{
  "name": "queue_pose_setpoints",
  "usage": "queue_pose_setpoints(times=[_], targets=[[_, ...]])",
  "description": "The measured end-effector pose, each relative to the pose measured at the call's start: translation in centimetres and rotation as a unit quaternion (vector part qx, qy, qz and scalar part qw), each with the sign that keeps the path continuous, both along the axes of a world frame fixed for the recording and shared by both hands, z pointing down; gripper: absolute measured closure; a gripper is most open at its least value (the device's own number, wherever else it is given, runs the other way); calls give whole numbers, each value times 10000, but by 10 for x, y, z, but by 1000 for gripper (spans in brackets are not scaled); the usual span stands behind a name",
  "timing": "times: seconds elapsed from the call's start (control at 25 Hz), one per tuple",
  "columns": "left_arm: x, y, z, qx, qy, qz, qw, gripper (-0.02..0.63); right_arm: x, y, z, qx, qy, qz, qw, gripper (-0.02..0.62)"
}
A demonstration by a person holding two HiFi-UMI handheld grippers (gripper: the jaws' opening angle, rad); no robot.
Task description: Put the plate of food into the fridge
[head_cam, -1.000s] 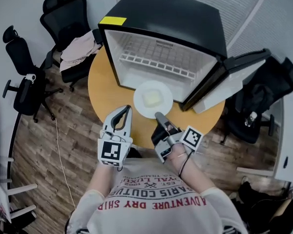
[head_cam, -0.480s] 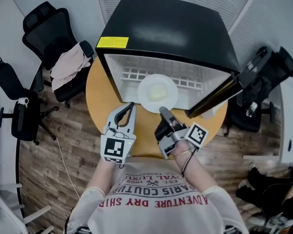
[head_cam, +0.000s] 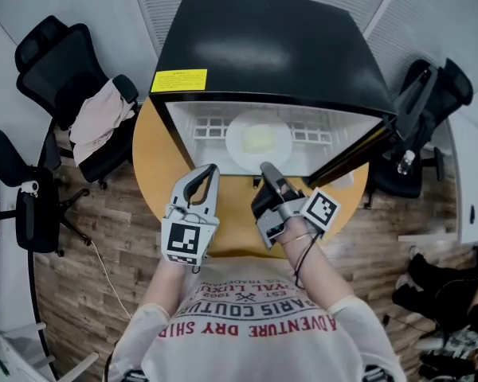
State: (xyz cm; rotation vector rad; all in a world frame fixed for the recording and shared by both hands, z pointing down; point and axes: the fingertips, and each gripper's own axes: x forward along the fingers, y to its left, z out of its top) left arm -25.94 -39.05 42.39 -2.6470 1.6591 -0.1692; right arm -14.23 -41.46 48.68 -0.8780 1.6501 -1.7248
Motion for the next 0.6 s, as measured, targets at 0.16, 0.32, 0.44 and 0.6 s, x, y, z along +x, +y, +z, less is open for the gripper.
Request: queue_pose_setpoints(times=[0.16, 0.32, 0.44, 0.6], targets=[[-1, -11, -1, 6, 22, 91, 10000, 572, 0, -11, 3, -99, 10, 165, 9998, 552], [0, -19, 0, 4, 23, 186, 9998, 572, 1, -21, 2, -112, -45, 324, 9994, 547], [-1, -26, 0, -13, 87, 202, 9998, 572, 1, -29, 2, -116, -36, 440, 9990, 545], [1, -29, 4, -72, 115, 266, 9996, 572, 3, -39, 3, -128, -36, 583, 9982, 543]])
